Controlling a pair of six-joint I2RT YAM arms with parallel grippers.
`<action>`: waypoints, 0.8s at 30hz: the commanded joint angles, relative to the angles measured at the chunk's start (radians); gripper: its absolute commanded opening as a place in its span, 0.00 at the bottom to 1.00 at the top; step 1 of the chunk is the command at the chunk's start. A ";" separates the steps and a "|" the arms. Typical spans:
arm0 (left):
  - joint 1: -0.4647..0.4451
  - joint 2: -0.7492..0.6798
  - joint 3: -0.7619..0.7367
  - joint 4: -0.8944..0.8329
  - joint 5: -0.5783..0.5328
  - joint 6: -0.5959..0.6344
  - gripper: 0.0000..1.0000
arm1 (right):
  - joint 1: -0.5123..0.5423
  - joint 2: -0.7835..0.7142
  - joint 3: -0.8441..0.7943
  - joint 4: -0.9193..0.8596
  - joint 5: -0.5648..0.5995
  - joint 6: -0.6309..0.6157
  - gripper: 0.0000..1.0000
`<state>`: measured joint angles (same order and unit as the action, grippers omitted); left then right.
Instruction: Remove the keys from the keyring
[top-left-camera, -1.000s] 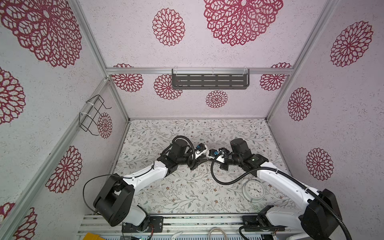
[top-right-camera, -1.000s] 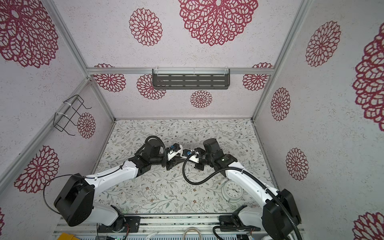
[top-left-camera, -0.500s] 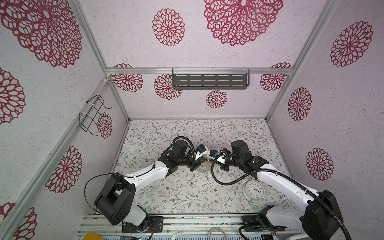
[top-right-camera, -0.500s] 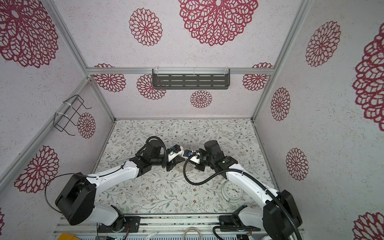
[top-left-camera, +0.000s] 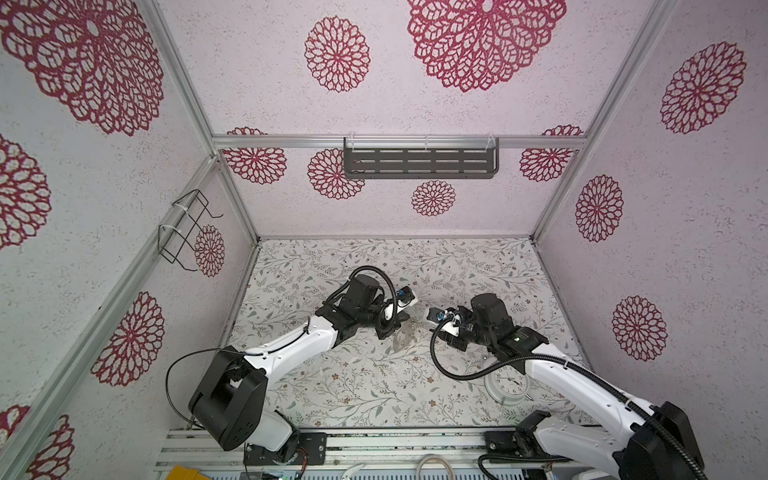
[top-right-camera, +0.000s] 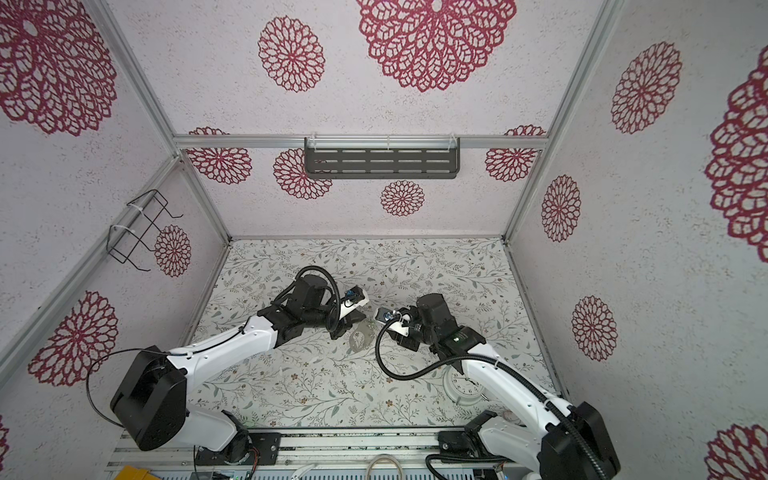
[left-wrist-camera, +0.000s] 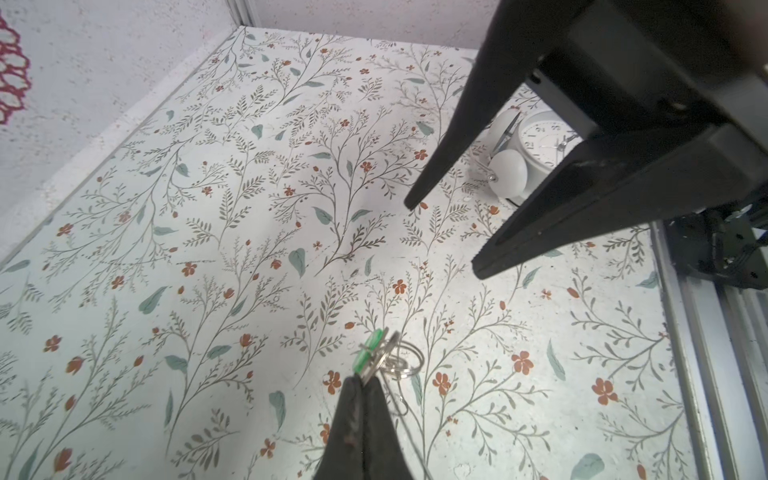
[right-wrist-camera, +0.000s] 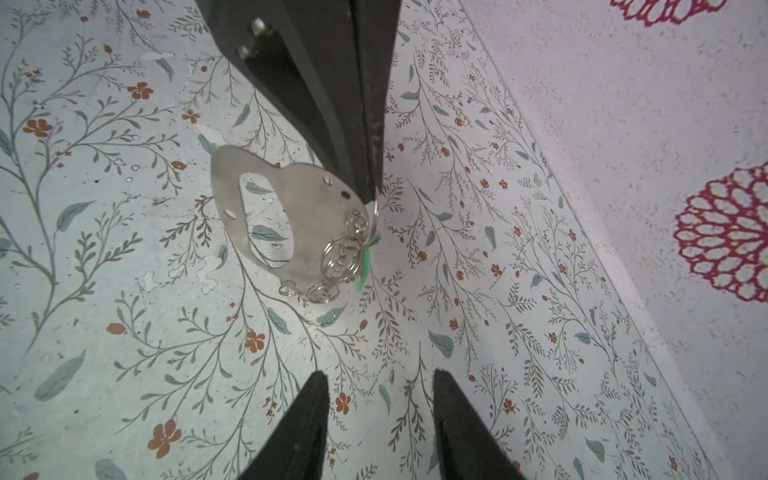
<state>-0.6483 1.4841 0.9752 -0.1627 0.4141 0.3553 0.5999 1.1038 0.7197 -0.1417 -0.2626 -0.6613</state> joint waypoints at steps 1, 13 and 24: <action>-0.007 -0.043 0.018 -0.098 -0.081 0.048 0.00 | -0.003 -0.012 -0.011 0.058 -0.005 0.052 0.43; -0.028 -0.064 0.014 -0.102 -0.217 0.060 0.00 | 0.001 0.067 -0.098 0.392 -0.210 0.255 0.31; -0.036 -0.070 -0.012 -0.065 -0.153 0.053 0.00 | 0.015 0.135 -0.177 0.676 -0.262 0.375 0.23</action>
<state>-0.6765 1.4349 0.9730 -0.2665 0.2306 0.4004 0.6090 1.2316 0.5518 0.3996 -0.4942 -0.3435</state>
